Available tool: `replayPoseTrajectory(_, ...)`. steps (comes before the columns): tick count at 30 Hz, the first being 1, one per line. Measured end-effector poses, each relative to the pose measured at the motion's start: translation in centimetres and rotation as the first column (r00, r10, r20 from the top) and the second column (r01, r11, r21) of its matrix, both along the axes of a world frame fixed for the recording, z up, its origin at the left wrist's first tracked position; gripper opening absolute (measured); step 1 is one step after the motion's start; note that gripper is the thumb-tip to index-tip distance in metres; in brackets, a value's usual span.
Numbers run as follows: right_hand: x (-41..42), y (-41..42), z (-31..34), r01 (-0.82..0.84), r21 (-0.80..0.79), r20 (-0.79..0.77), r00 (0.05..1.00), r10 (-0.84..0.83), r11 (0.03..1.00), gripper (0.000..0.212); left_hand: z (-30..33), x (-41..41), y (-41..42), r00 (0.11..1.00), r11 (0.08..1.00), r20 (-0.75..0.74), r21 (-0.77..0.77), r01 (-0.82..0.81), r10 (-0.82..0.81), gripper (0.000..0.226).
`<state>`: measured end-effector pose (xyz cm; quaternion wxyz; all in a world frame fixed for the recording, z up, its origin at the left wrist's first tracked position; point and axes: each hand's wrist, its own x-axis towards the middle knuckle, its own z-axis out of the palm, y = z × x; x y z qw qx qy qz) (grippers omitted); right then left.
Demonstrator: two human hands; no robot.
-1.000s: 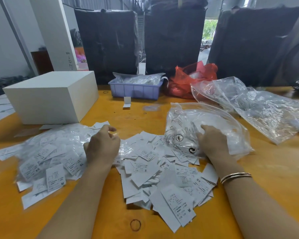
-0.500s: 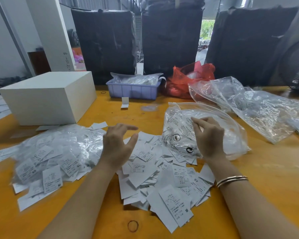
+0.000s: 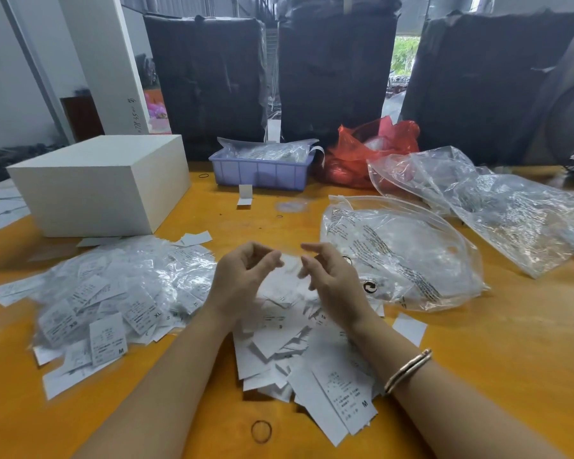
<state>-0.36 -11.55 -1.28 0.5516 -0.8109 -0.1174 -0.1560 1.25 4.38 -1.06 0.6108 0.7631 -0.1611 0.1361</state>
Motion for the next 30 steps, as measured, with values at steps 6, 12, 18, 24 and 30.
replayPoseTrajectory(6,0.3,0.9,-0.8,0.111,-0.679,0.009,0.990,-0.143,0.725,0.043,0.2,0.0,0.0,0.999,0.978,-0.047,-0.206,-0.032,0.023,0.004)
replayPoseTrajectory(12,0.8,0.3,-0.8,0.106,-0.387,-0.126,0.978,-0.166,0.916,0.017,0.4,-0.1,0.0,0.998,0.973,-0.062,-0.231,-0.021,0.007,0.024)
replayPoseTrajectory(18,0.9,-0.5,-0.6,0.128,0.146,-0.169,0.980,-0.103,0.981,0.009,0.5,-0.2,-0.1,0.999,0.986,-0.034,-0.162,-0.031,0.025,0.027)
replayPoseTrajectory(24,1.1,-1.1,-0.6,0.062,0.449,-0.057,0.998,-0.041,0.891,0.041,0.4,-0.2,-0.3,0.999,0.995,-0.043,-0.099,-0.031,0.027,0.014)
replayPoseTrajectory(30,0.6,-0.6,-0.3,0.080,0.233,-0.024,0.997,-0.076,0.969,0.039,0.3,-0.1,-0.4,0.989,0.968,-0.149,-0.248,-0.047,0.010,0.009)
